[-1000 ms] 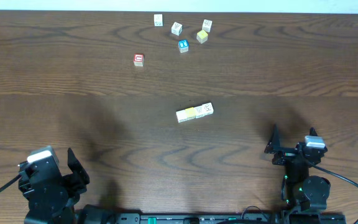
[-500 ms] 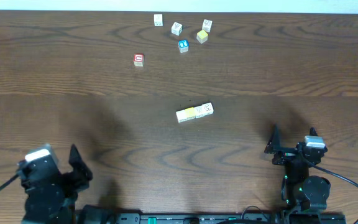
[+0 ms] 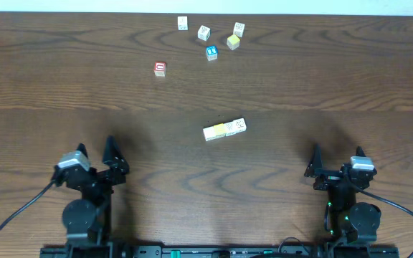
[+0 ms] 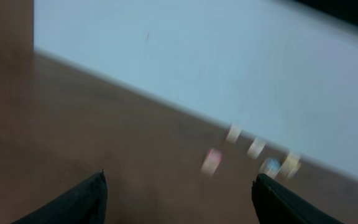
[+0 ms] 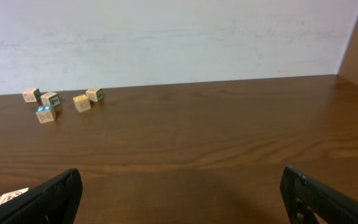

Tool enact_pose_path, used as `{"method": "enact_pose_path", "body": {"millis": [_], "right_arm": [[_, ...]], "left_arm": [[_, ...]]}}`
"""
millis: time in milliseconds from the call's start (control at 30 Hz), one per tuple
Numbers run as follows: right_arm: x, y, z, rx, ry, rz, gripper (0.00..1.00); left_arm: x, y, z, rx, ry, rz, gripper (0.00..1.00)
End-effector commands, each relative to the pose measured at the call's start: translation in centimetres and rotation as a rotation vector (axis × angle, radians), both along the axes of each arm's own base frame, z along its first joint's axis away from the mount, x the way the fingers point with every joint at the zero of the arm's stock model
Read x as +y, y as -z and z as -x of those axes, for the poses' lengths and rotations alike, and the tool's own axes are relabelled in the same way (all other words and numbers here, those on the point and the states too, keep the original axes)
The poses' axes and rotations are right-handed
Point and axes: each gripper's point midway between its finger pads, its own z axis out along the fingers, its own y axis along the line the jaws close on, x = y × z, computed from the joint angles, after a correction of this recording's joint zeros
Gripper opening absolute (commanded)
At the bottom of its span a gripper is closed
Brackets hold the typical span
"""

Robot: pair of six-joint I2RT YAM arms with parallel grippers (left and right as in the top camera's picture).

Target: Lift 4 blocks

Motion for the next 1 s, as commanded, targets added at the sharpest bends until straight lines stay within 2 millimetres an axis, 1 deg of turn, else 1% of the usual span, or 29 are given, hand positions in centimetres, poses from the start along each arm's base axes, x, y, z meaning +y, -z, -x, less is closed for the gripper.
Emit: {"method": "enact_pose_path", "body": {"millis": [0,133,233,267,433,567,700,967], "right_arm": [[0.1,0.0,0.0,0.000,-0.005,0.012,0.99],[0.1,0.0,0.0,0.000,-0.005,0.012,0.99],[0.1,0.0,0.0,0.000,-0.005,0.012,0.99],[0.1,0.0,0.0,0.000,-0.005,0.012,0.99],[0.1,0.0,0.0,0.000,-0.005,0.012,0.99],[0.1,0.0,0.0,0.000,-0.005,0.012,0.99],[0.1,0.0,0.0,0.000,-0.005,0.012,0.99],[0.1,0.0,0.0,0.000,-0.005,0.012,0.99]], "left_arm": [[-0.2,2.4,-0.2,0.038,0.018,-0.027,0.75],[0.0,5.5,-0.2,0.113,0.014,-0.065,0.75],[0.0,7.6,0.1,0.177,0.013,-0.051,0.75],[-0.1,7.8,0.1,0.186,0.016,-0.048,0.75],[-0.2,7.7,0.1,0.181,0.027,-0.047,0.75],[-1.0,7.7,0.0,0.179,0.064,-0.036,0.75],[-0.9,7.7,0.0,0.183,0.064,-0.089,0.75],[-0.9,7.7,0.0,0.183,0.064,-0.088,0.75]]}}
